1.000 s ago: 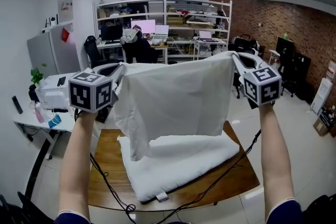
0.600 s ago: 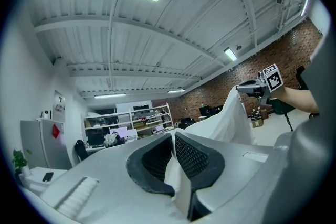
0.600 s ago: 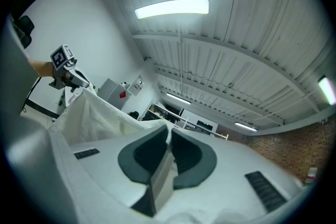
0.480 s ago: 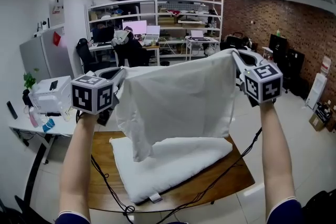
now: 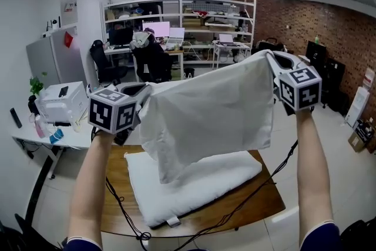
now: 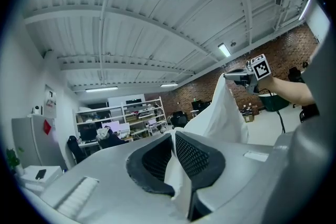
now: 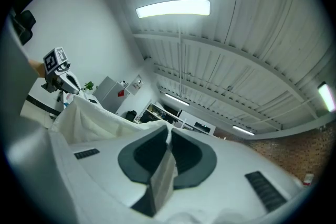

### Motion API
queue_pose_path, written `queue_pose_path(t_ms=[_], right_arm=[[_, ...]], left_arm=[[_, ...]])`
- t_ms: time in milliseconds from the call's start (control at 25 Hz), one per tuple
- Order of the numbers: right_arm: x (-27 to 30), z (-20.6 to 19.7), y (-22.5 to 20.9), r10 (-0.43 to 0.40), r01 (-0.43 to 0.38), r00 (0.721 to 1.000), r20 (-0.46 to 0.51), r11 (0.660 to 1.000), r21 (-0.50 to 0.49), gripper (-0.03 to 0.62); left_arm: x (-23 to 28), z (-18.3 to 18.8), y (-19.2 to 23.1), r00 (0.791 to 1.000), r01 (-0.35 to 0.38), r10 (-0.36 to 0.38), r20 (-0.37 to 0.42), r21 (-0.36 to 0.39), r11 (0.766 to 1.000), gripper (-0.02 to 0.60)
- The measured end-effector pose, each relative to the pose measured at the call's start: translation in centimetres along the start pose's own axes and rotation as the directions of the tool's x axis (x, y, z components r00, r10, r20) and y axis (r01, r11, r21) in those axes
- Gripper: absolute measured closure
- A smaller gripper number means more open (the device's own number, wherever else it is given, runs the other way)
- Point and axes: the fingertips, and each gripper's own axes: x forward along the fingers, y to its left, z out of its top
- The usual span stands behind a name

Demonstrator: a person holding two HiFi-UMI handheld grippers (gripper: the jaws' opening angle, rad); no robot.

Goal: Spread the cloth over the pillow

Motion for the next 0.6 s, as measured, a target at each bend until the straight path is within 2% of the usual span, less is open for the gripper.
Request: queue_pose_path(t_ms=[200, 440, 600], right_arm=[[1.7, 0.8, 0.3, 0.011, -0.011, 1.0, 0.003, 0.999, 0.042, 0.566], [3.7, 2.7, 1.8, 0.021, -0.023, 1.0, 0.019, 0.996, 0.082, 0.566], [5.3, 4.2, 3.1, 0.03, -0.033, 0.999, 0.032, 0.995, 0.099, 0.566]], left_arm=[[0.5, -1.6, -0.1, 0.999, 0.019, -0.02, -0.031, -0.02, 1.0, 0.557], [1.6, -6.3, -2.1, 0.991, 0.025, -0.016, -0.135, 0.065, 0.998, 0.558], [2.7, -9.3, -4.2, 0.985, 0.054, -0.045, -0.169, 0.049, 0.997, 0.56]])
